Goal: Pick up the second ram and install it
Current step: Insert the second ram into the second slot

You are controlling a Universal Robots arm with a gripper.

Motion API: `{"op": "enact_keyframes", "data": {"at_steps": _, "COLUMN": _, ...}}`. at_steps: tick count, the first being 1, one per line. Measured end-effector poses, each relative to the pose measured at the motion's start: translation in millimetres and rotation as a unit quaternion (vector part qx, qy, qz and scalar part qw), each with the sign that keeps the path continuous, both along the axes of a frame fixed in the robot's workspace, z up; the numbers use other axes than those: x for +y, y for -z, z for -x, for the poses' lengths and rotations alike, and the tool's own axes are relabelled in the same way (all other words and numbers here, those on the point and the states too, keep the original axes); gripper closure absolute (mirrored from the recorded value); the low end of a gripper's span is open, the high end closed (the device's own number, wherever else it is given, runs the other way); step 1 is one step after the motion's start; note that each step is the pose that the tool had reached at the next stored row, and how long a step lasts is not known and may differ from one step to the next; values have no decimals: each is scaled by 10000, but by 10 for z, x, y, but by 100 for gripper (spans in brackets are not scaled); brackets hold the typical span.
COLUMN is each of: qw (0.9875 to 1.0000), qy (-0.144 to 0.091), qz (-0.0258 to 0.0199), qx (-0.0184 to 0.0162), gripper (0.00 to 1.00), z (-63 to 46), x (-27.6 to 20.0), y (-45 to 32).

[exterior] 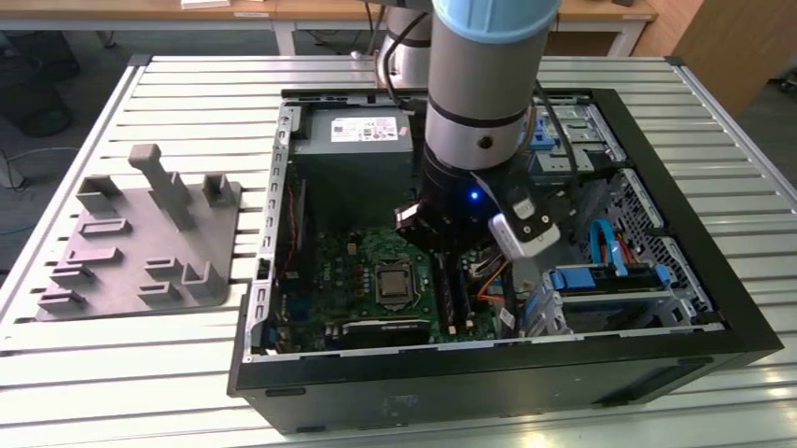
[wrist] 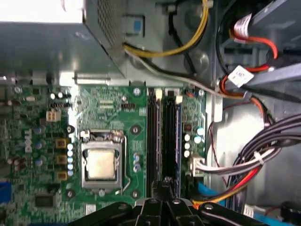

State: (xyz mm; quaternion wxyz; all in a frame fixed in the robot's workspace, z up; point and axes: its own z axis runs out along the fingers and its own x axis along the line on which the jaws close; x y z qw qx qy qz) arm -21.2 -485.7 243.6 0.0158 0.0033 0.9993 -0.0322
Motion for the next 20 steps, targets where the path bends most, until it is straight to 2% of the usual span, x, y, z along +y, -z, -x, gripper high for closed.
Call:
{"op": "enact_keyframes", "data": {"at_steps": 1, "qw": 10000, "qy": 1, "qz": 53, "qx": 2, "gripper": 90, "z": 0, "x": 11, "y": 1}}
{"op": "enact_keyframes", "data": {"at_steps": 3, "qw": 10000, "qy": 62, "qz": 53, "qx": 3, "gripper": 90, "z": -1, "x": 18, "y": 7}}
{"op": "enact_keyframes", "data": {"at_steps": 4, "qw": 9997, "qy": 242, "qz": 54, "qx": 5, "gripper": 90, "z": 0, "x": 18, "y": 11}}
{"op": "enact_keyframes", "data": {"at_steps": 6, "qw": 9991, "qy": 410, "qz": 52, "qx": 5, "gripper": 90, "z": 0, "x": 18, "y": 20}}
{"op": "enact_keyframes", "data": {"at_steps": 7, "qw": 9990, "qy": 451, "qz": 35, "qx": 7, "gripper": 90, "z": 0, "x": 17, "y": 20}}
{"op": "enact_keyframes", "data": {"at_steps": 10, "qw": 9985, "qy": 503, "qz": -231, "qx": 19, "gripper": 90, "z": 0, "x": 18, "y": 22}}
{"op": "enact_keyframes", "data": {"at_steps": 11, "qw": 9982, "qy": 521, "qz": -295, "qx": 22, "gripper": 90, "z": 0, "x": 18, "y": 22}}
{"op": "enact_keyframes", "data": {"at_steps": 20, "qw": 9981, "qy": 530, "qz": -300, "qx": 21, "gripper": 90, "z": 0, "x": 18, "y": 22}}
